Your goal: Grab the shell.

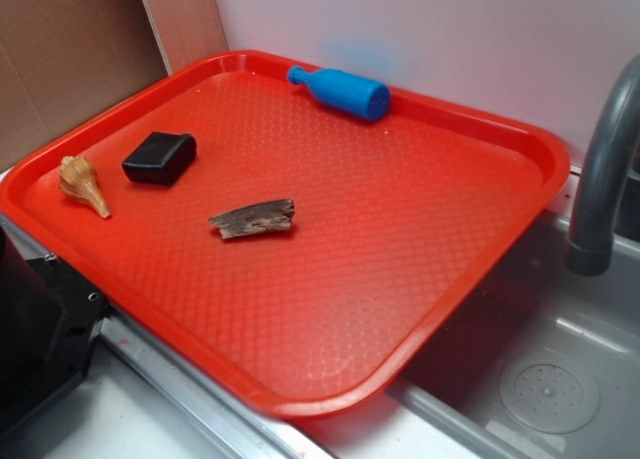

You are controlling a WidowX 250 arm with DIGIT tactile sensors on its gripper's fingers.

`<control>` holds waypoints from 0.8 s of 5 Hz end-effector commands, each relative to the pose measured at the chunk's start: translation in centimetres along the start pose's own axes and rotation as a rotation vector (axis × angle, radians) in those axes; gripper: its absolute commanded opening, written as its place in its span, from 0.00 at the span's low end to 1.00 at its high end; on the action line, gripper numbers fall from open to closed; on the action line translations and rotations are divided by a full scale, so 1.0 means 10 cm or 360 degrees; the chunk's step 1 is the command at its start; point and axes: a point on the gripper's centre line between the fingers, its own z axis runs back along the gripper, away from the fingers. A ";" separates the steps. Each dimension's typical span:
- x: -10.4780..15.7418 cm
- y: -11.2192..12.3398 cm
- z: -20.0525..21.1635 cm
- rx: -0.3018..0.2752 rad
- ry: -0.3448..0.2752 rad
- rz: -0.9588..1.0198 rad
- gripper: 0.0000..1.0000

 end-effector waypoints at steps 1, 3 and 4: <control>0.00 0.00 0.00 0.0000 0.0000 0.0000 1.00; 0.08 0.93 -0.70 0.0263 -0.0074 0.0766 1.00; 0.01 1.18 -1.00 0.0479 -0.0087 0.1137 1.00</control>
